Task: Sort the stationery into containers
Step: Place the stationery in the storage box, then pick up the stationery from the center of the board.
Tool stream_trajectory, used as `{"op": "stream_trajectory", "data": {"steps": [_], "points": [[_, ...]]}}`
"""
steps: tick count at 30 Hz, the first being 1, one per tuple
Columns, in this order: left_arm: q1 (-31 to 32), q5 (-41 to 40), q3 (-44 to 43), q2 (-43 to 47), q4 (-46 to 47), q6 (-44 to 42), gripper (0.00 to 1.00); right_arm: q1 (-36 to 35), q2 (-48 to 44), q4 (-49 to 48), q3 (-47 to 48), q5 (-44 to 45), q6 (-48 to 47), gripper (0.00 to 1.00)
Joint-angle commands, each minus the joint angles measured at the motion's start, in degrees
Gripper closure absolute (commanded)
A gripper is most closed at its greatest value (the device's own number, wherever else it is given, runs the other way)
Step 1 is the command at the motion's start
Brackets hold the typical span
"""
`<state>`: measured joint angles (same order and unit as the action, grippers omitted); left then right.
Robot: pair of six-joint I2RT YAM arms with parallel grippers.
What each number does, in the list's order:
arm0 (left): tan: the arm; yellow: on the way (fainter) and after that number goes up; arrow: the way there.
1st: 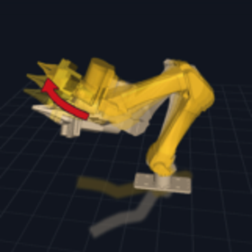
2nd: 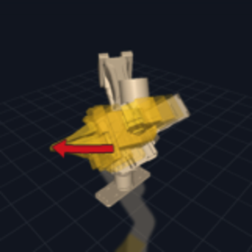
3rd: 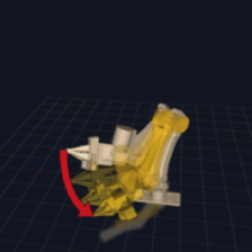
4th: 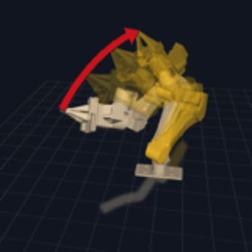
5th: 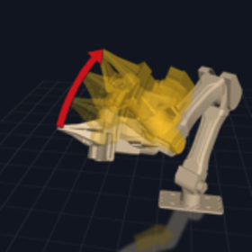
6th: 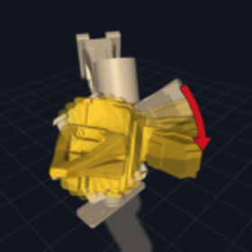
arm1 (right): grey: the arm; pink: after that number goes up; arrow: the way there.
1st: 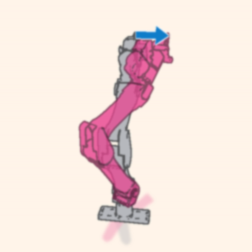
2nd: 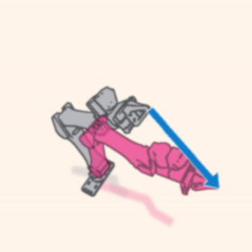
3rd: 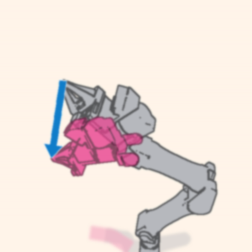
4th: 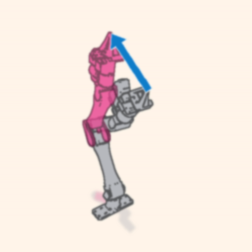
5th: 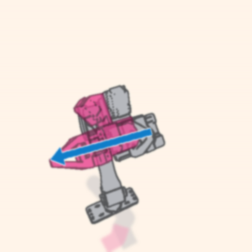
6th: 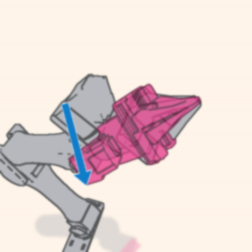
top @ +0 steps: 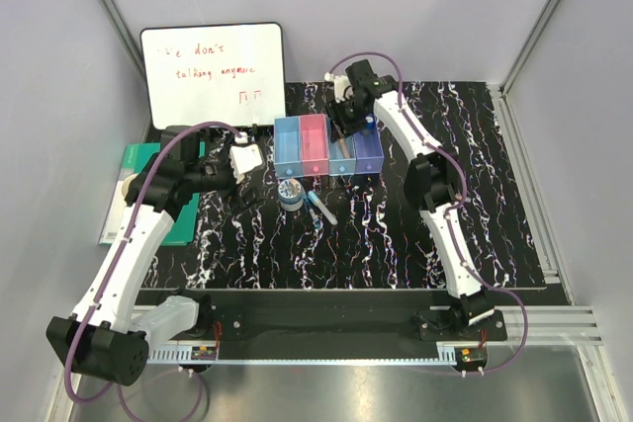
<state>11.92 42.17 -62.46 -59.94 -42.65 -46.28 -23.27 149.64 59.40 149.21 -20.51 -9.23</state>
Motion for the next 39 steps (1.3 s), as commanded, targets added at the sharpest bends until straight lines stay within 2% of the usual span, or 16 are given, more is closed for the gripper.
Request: {"op": "stream_trajectory", "data": {"steps": [1, 6, 10, 15, 20, 24, 29, 39], "points": [[-0.4, 2.7, 0.2, 1.7, 2.1, -0.1, 0.03, -0.1, -7.2, -0.6, 1.4, 2.1, -2.0, 0.45], [-0.4, -0.3, 1.9, 2.5, 2.1, -0.9, 0.03, -0.9, -14.6, 1.0, -3.6, 0.2, -5.2, 0.47], [-0.4, -1.1, 3.7, 3.9, 2.5, -1.0, 0.03, -2.0, -19.9, 3.4, -12.6, -1.0, -9.1, 0.49], [-0.4, -2.9, 5.1, 5.3, 5.2, 3.2, 0.03, -4.1, -26.8, 4.4, -26.2, -0.5, -14.9, 0.54], [-0.4, -4.6, 7.7, 6.9, 10.1, 7.2, 0.03, -8.4, -32.6, 1.1, -38.2, 0.2, -17.0, 0.55], [-0.4, -5.6, 8.1, 7.8, 12.4, 8.6, 0.03, -9.9, -33.2, -2.3, -46.0, 0.4, -15.6, 0.55], [-0.4, -6.0, 7.4, 8.7, 12.9, 8.5, 0.03, -11.7, -31.8, -6.2, -49.3, 0.6, -13.1, 0.56], [-0.4, -6.9, 6.4, 9.8, 12.9, 7.8, 0.03, -13.5, -27.1, -9.6, -47.0, 0.0, -6.3, 0.55]]}}
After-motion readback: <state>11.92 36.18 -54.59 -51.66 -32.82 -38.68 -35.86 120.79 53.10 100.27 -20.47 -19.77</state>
